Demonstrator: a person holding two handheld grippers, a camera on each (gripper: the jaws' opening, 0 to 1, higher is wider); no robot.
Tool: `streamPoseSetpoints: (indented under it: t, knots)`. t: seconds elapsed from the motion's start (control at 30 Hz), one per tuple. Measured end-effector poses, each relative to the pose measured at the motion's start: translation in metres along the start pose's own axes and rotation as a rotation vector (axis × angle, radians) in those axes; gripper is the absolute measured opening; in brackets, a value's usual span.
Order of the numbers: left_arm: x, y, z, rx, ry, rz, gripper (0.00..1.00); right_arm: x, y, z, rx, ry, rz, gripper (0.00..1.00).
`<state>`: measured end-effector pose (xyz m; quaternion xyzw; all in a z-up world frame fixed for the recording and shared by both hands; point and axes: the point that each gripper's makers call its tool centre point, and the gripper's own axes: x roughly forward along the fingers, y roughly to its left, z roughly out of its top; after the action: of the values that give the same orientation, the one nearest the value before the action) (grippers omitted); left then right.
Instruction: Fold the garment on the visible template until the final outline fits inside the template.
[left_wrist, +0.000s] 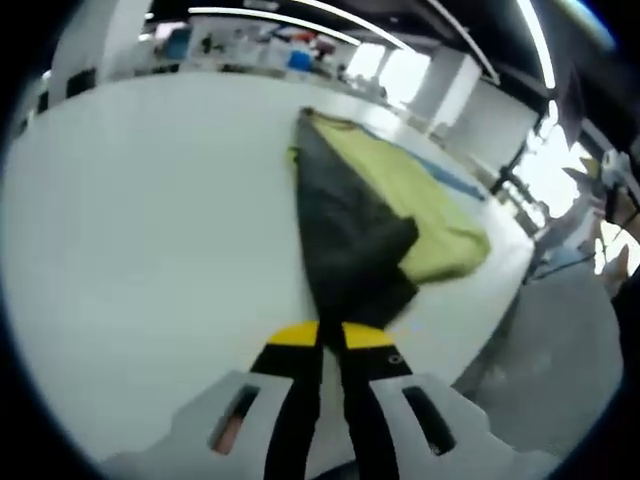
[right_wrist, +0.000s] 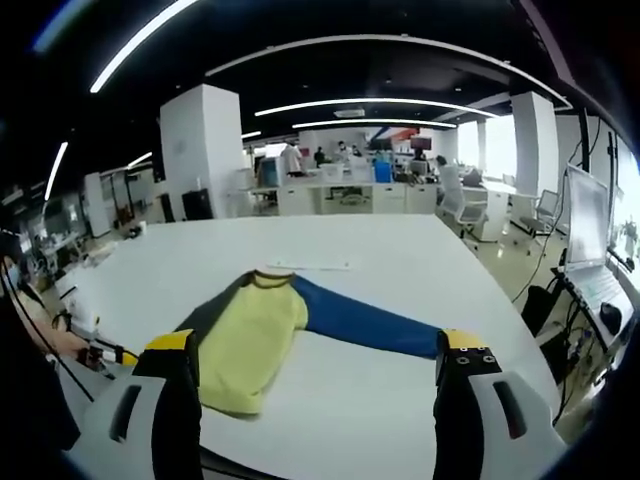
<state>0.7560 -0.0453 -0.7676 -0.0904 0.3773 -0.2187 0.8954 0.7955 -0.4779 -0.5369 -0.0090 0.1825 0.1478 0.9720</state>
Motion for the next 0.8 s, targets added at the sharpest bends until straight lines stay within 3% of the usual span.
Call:
streamPoseSetpoints:
  t: [0.3,0.67,0.8]
  knots:
    - [-0.005,0.001,0.006,0.012,0.005,0.013,0.0,-0.003,-0.004,-0.001,0.002,-0.001,-0.013,0.98]
    - [-0.037,0.025,0.035,0.039,-0.018,0.066,0.0,-0.001,0.0,-0.003,0.001,0.004,-0.004,0.97]
    - [-0.044,0.033,0.044,0.084,-0.008,0.083,0.0,0.002,0.004,-0.002,-0.007,0.007,0.003,0.97]
